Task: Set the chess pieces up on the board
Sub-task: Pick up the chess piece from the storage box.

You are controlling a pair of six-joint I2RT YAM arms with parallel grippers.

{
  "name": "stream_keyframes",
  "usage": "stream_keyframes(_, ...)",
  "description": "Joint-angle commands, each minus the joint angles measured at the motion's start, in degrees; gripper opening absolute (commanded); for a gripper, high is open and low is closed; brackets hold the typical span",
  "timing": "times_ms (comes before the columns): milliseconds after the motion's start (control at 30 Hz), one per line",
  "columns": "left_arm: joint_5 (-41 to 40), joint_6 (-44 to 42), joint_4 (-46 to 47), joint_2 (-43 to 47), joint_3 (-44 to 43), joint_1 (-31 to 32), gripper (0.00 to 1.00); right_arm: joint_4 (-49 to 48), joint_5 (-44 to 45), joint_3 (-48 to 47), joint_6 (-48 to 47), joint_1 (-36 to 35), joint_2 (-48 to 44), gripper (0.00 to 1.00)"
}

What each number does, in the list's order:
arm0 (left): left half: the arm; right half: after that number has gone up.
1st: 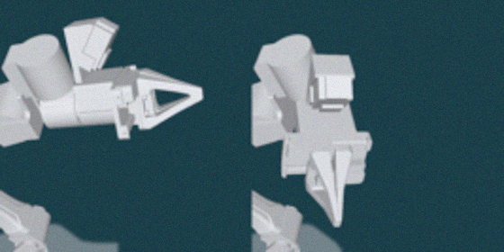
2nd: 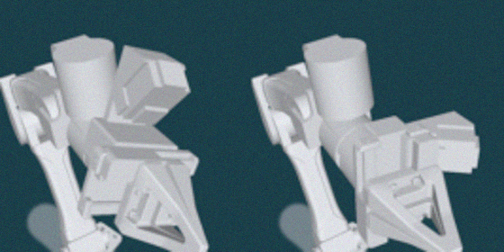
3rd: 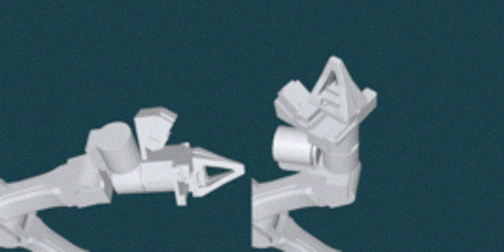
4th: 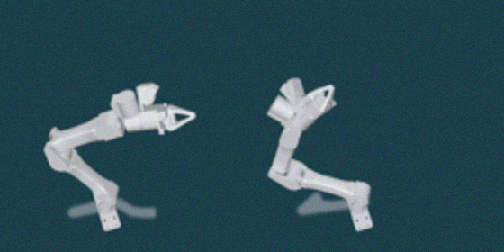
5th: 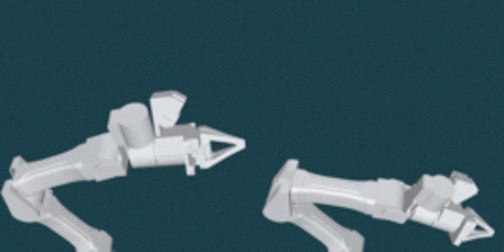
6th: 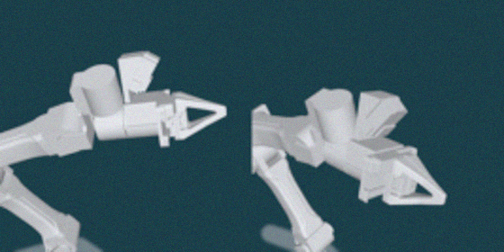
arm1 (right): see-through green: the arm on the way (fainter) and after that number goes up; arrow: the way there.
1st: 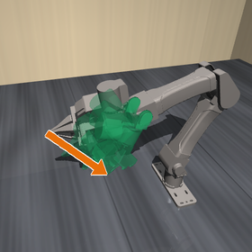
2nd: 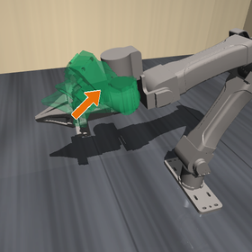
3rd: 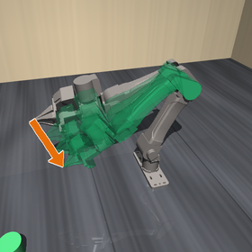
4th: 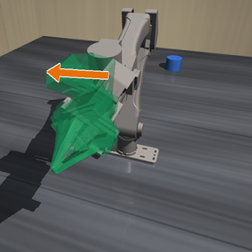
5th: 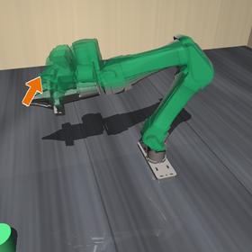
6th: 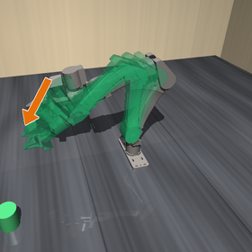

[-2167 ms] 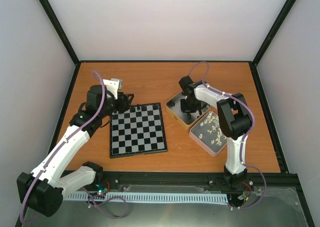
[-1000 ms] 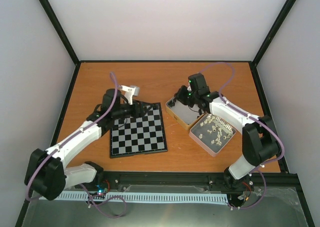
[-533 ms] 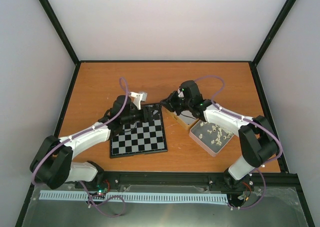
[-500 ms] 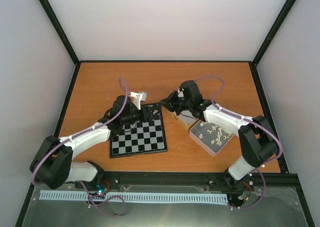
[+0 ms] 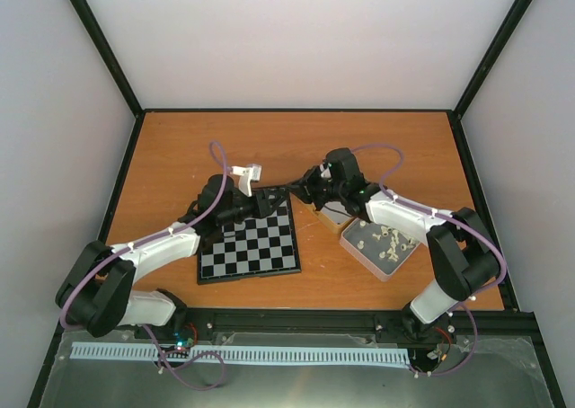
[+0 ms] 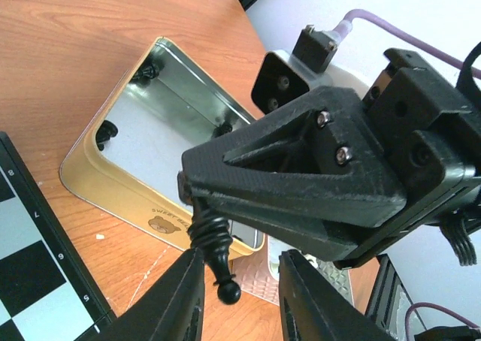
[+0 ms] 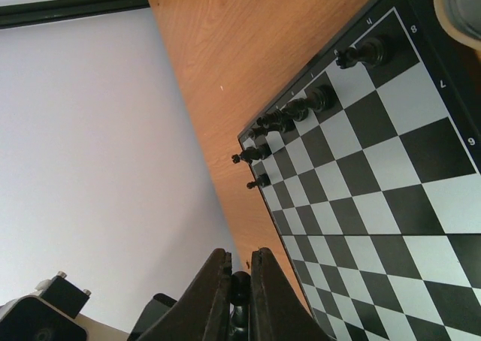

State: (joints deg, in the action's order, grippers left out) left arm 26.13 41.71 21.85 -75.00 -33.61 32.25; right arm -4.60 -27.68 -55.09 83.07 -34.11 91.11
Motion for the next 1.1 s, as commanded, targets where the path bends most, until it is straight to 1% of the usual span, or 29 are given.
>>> stream_keyframes(0,-0.48,0.12,3.97,-0.55,-0.55,0.36,0.28,-1.76,-0.62,1.01,1.92,-0.43,-1.61,0.07)
stream_keyframes(100,-0.15,0.07,3.76,-1.19,-0.77,0.36,0.28,-2.11,-0.19,1.38,2.36,-0.43,-1.95,0.06)
stream_keyframes(233,-0.61,0.07,3.33,-1.07,-0.23,0.35,0.35,-2.53,-0.15,1.28,2.44,-0.43,-1.74,0.06)
stream_keyframes(333,0.18,0.17,3.18,-1.48,-0.14,0.36,0.38,-3.15,-0.22,1.59,2.94,-0.43,-1.55,0.06)
stream_keyframes(400,1.38,0.36,3.43,-2.57,-0.35,0.36,0.38,-3.87,-0.28,1.74,3.03,-0.43,-1.46,0.06)
stream_keyframes(567,1.97,1.16,4.67,-3.45,-0.14,0.36,0.25,-3.85,-0.24,1.88,2.91,-0.51,-1.46,0.06)
stream_keyframes(800,0.6,0.69,5.08,-2.64,-0.41,0.36,0.02,-3.83,0.16,2.34,2.82,-0.52,-1.33,0.05)
stream_keyframes(867,0.05,0.17,3.9,-2.24,-0.6,0.36,0.01,-3.67,0.59,2.51,2.36,-0.48,-1.33,0.05)
stream_keyframes(933,-1.41,-1.01,0.2,-1.64,-1.68,0.36,0.01,-2.61,2.0,2.53,1.23,-0.52,-1.57,0.05)
stream_keyframes(1067,-4.11,-5.83,-14.12,-0.36,-6.09,0.31,0.0,-0.25,6.95,2.37,-3.6,-0.52,-2.88,0.05)
